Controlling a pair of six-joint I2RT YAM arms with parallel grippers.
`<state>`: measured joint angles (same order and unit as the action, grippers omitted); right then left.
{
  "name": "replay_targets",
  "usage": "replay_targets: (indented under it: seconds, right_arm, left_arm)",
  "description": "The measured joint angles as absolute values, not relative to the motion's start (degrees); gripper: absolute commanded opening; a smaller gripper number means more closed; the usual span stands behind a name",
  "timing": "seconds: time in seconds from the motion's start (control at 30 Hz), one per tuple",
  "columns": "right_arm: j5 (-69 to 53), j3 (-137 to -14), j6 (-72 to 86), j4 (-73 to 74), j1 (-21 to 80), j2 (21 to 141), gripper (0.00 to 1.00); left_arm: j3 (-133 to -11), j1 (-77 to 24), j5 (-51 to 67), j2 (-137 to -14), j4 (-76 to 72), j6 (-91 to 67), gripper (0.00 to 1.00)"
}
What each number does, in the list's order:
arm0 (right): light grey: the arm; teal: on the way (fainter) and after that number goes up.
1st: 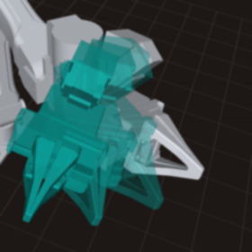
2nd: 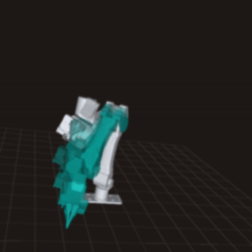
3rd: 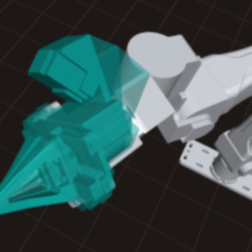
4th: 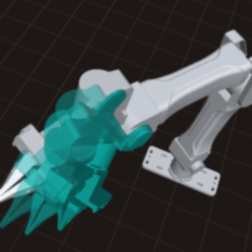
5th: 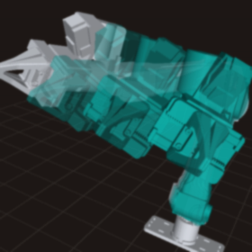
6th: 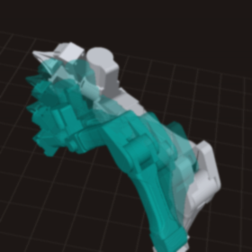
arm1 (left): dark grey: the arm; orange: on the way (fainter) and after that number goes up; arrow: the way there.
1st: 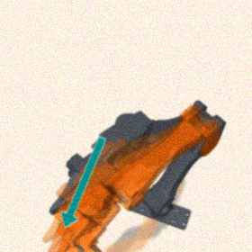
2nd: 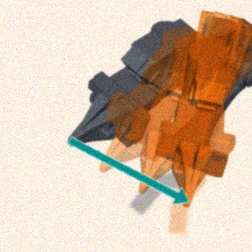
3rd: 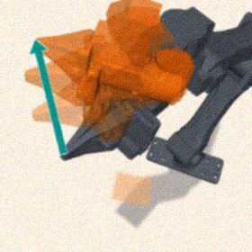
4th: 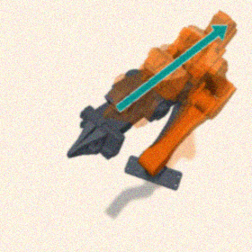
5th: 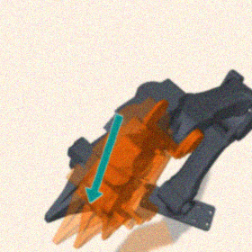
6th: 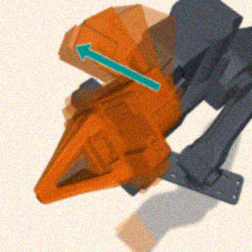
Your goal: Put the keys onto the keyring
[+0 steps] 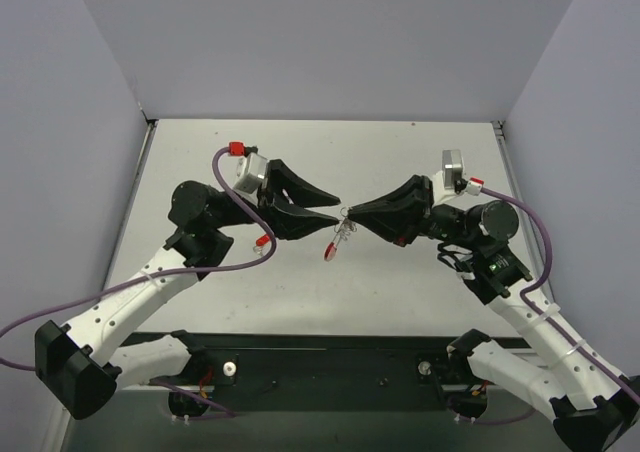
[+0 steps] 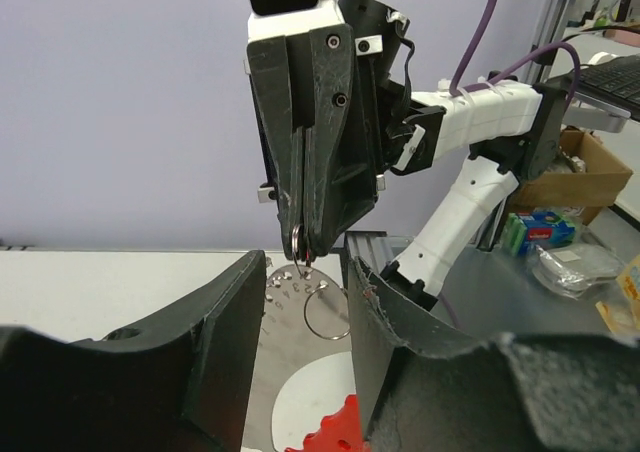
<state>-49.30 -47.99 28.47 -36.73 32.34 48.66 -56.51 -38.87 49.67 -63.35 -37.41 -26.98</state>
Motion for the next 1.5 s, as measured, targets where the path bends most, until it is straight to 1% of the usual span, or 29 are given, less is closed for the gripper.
replay_targets:
  seconds: [0.2, 0.33, 0.57, 0.83, 1.13, 1.17, 1.23, 1.27, 1.33, 1.43, 1.47, 1.5]
  right_arm:
    - [-49.6, -48.0, 29.6, -40.8, 32.3, 48.7, 0.00]
    - [-50.0, -48.0, 30.0, -41.6, 32.3, 48.7, 0.00]
    - [-50.9, -48.0, 30.2, -42.3, 32.3, 48.9, 0.00]
    - [-52.1, -48.0, 30.5, -43.0, 32.3, 49.6, 0.00]
    - [-52.3, -47.6, 30.6, -44.2, 32.3, 48.9, 0.00]
    - [-52.3, -47.6, 30.6, -44.4, 32.3, 48.9, 0.00]
    - [-52.3, -47.6, 30.6, -44.6, 32.3, 48.9, 0.00]
    - [-52.1, -47.4, 30.6, -44.9, 32.3, 48.9, 0.00]
    - [-51.8, -47.2, 30.6, -45.3, 32.3, 48.9, 0.00]
    - [-51.5, -46.9, 30.6, -46.0, 32.3, 48.9, 0.00]
    - [-51.4, -46.9, 30.6, -46.1, 32.3, 48.9, 0.00]
    - [-51.5, -46.9, 30.6, -46.2, 32.3, 48.9, 0.00]
  left_arm:
    - [-56.5, -38.9, 51.3, -64.9, -40.8, -29.7, 0.46]
    - [-56.8, -38.9, 51.9, -65.3, -42.4, -30.9, 0.43]
    - [-57.5, -38.9, 52.9, -66.7, -45.1, -32.9, 0.42]
    - [-58.4, -38.9, 53.4, -68.6, -46.2, -34.2, 0.40]
    - [-59.1, -38.9, 54.1, -69.0, -46.6, -34.2, 0.36]
    - [-59.1, -38.9, 54.2, -69.1, -46.6, -34.2, 0.32]
    - [-59.2, -38.9, 54.3, -69.3, -46.6, -34.3, 0.29]
    - [-59.3, -38.9, 54.5, -69.5, -46.6, -34.3, 0.26]
    - [-59.5, -38.9, 54.6, -69.7, -46.5, -34.3, 0.22]
    - [-60.0, -39.0, 55.1, -70.2, -46.6, -34.3, 0.13]
    - [-60.1, -39.1, 55.2, -70.2, -46.6, -34.3, 0.09]
    - [-60.1, -39.2, 55.3, -70.3, -46.6, -34.4, 0.00]
